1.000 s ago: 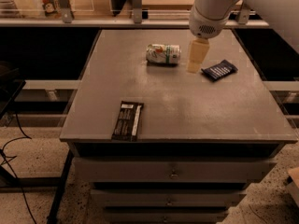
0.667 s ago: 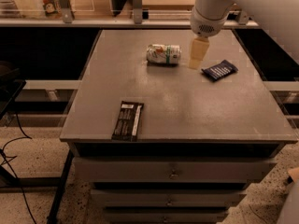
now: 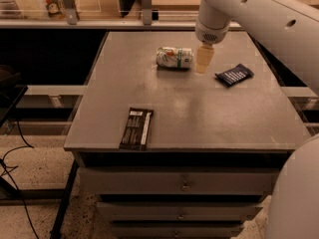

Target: Move 7up can near rxbar chocolate

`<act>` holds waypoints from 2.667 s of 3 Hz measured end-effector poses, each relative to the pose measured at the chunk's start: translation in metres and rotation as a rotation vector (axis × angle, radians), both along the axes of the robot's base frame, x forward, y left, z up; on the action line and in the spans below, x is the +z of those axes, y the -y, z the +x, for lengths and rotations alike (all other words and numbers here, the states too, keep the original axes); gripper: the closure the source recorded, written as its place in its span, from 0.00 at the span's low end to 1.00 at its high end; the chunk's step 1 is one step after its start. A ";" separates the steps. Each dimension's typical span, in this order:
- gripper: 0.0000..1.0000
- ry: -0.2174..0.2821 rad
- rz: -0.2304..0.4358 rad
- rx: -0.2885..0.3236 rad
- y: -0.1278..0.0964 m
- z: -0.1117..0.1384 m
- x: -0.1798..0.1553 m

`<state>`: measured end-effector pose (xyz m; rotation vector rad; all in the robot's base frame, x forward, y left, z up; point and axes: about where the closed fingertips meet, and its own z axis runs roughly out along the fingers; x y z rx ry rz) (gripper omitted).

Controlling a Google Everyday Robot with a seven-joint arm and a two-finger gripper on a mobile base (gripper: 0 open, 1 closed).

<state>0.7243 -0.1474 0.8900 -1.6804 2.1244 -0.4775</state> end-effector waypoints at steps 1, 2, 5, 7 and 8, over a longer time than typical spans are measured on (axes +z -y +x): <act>0.11 0.013 -0.019 0.017 -0.005 0.016 -0.011; 0.11 0.021 -0.019 0.041 -0.011 0.029 -0.021; 0.21 0.042 0.016 0.141 -0.028 0.046 -0.038; 0.38 0.029 0.018 0.186 -0.039 0.044 -0.046; 0.62 0.024 0.021 0.198 -0.041 0.042 -0.046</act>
Offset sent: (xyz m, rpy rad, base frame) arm 0.0434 0.0175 -0.0273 -0.0163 -0.0395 0.0705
